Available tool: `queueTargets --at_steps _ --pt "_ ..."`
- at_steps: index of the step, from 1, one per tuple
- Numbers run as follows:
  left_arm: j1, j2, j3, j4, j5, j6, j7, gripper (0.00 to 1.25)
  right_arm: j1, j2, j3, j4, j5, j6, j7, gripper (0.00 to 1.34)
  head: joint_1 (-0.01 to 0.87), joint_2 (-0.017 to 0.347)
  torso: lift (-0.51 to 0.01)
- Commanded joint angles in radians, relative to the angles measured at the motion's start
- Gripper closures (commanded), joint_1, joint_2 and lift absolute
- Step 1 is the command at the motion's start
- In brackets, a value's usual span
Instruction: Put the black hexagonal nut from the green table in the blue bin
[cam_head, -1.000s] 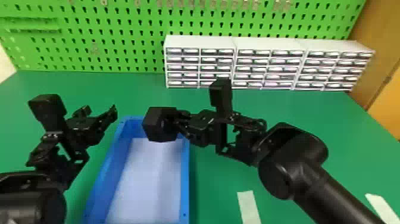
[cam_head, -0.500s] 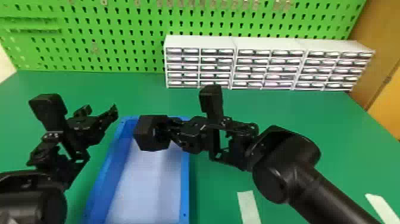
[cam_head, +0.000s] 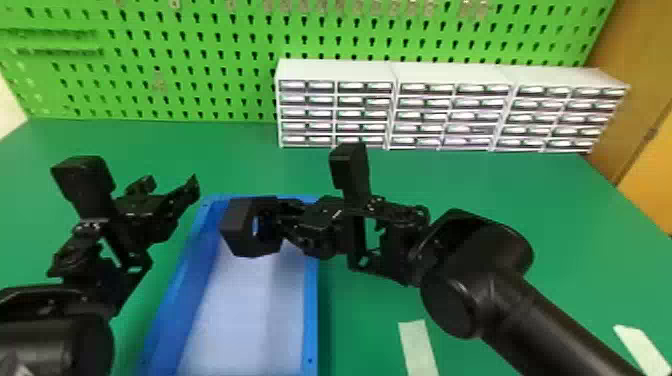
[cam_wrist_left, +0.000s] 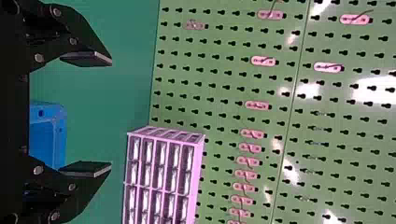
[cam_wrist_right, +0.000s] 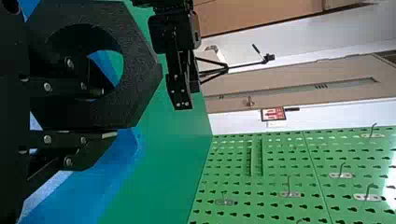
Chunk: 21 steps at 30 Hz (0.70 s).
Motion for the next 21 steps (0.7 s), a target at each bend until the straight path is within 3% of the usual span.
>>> queueTargets --at_steps 1,21 --pt "0.000 0.001 -0.001 0.001 0.001 0.000 0.000 0.46 -0.002 0.000 0.000 0.005 -0.010 0.006 0.000 0.70 0.691 0.009 -0.097" --pt "0.000 0.001 -0.003 0.003 0.001 0.000 0.000 0.46 -0.005 0.000 -0.002 0.008 -0.015 0.007 0.000 0.63 0.691 0.009 -0.097"
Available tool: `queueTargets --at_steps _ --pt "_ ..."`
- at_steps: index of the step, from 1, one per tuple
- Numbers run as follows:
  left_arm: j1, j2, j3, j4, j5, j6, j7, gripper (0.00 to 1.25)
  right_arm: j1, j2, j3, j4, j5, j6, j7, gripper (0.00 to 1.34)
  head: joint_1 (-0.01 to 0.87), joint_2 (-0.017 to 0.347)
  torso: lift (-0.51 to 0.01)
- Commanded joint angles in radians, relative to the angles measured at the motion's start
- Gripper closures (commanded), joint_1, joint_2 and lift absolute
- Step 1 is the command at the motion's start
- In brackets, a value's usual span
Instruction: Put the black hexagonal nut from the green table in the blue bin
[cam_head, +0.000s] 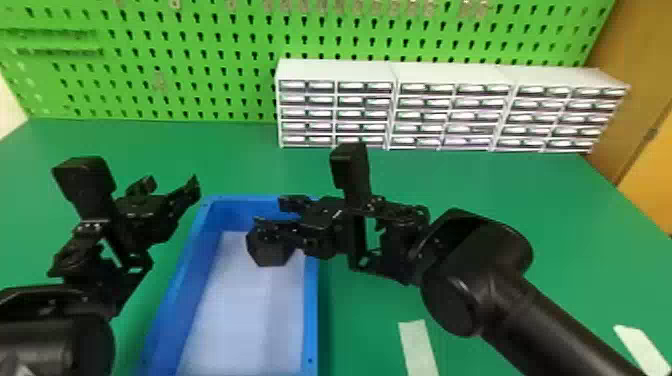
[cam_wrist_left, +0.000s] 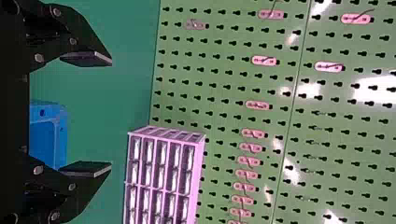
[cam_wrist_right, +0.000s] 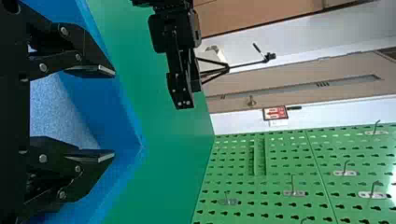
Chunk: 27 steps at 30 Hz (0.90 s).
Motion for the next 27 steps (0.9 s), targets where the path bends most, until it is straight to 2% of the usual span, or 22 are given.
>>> queueTargets --at_steps 1,15,21,27 --pt "0.000 0.001 -0.001 0.000 0.000 0.000 0.000 0.46 0.000 0.000 -0.001 0.002 0.000 0.000 0.000 0.63 0.691 0.009 -0.097" --pt "-0.002 -0.001 0.001 0.000 0.006 0.000 0.000 0.46 0.043 0.006 -0.072 0.003 0.060 0.021 0.000 0.58 0.691 0.009 -0.097" --pt "0.000 0.001 0.002 0.002 0.008 0.000 0.000 0.46 0.080 0.018 -0.149 0.002 0.091 0.038 0.002 0.58 0.691 0.009 -0.097" --pt "0.000 -0.001 0.007 0.006 0.026 0.000 0.000 0.46 0.126 0.041 -0.265 -0.002 0.137 0.049 0.002 0.56 0.691 0.009 -0.097"
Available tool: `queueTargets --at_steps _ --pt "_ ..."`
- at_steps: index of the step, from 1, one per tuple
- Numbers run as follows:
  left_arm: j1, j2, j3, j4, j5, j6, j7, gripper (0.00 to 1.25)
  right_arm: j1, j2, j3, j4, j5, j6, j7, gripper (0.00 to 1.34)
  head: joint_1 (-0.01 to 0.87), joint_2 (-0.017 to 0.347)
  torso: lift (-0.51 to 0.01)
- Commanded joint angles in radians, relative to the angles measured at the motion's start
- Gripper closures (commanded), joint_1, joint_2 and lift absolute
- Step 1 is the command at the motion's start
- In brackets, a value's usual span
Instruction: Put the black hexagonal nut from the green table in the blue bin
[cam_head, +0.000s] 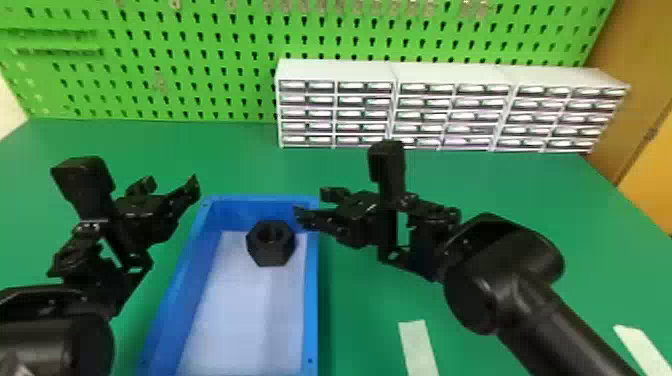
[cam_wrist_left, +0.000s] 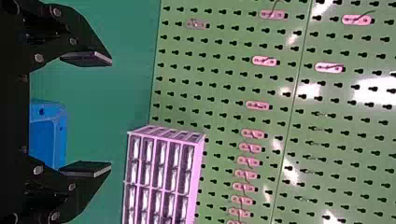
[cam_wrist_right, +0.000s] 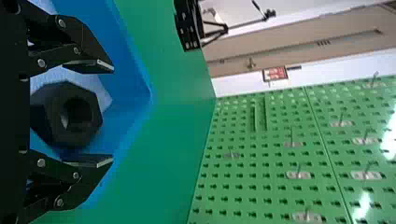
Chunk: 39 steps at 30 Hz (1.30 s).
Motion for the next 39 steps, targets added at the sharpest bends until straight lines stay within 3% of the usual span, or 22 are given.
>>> queueTargets --at_steps 1,11,23,32,39 --pt "0.001 -0.001 0.005 0.005 0.017 0.000 0.000 0.46 0.037 0.019 -0.099 -0.005 0.040 0.007 0.000 0.56 0.691 0.009 -0.097" --pt "-0.002 -0.001 0.002 0.008 0.020 0.000 0.000 0.46 0.134 0.081 -0.369 -0.038 0.128 0.008 0.002 0.57 0.691 0.009 -0.097" --pt "-0.016 -0.001 -0.015 0.019 0.030 0.000 0.000 0.46 0.232 0.156 -0.619 -0.077 0.146 0.005 0.011 0.55 0.691 0.009 -0.097" --pt "-0.025 -0.001 -0.009 0.019 0.033 0.000 0.000 0.46 0.266 0.176 -0.751 -0.081 0.155 -0.009 0.038 0.55 0.691 0.009 -0.097" --pt "-0.039 -0.001 -0.014 0.024 0.040 0.000 0.000 0.46 0.276 0.177 -0.791 -0.077 0.160 0.002 0.063 0.53 0.691 0.009 -0.097"
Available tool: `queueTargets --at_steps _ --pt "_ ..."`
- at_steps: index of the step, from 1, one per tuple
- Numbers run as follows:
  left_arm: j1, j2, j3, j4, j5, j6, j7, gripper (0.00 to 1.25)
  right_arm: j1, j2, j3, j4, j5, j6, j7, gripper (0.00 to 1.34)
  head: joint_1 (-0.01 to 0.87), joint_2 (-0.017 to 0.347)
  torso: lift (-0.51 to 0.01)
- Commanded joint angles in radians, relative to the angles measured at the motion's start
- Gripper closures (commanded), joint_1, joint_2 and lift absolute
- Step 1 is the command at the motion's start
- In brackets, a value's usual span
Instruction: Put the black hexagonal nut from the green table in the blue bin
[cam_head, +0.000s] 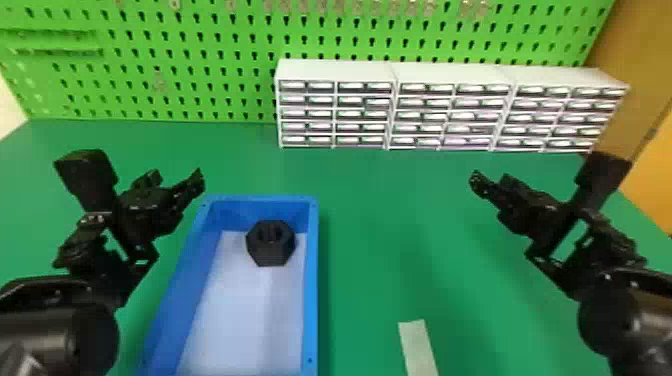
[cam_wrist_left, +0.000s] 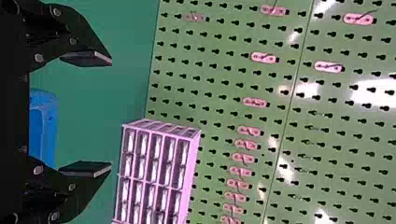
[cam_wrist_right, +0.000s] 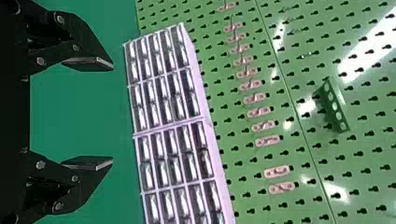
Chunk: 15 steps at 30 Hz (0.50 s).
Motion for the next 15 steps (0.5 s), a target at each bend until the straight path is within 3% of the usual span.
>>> queueTargets --at_steps 1,5,15 --pt "-0.008 0.000 -0.003 0.003 0.007 0.000 0.000 0.46 0.006 0.000 -0.024 0.006 0.010 0.016 0.021 0.53 0.691 0.009 -0.097" --pt "-0.009 0.000 -0.003 0.003 0.010 0.000 0.000 0.46 0.014 0.000 -0.052 0.018 0.042 0.019 0.067 0.53 0.691 0.009 -0.097" --pt "-0.021 0.000 0.003 0.003 0.015 -0.002 0.000 0.45 0.029 0.003 -0.110 0.021 0.054 0.021 0.085 0.53 0.691 0.009 -0.097"
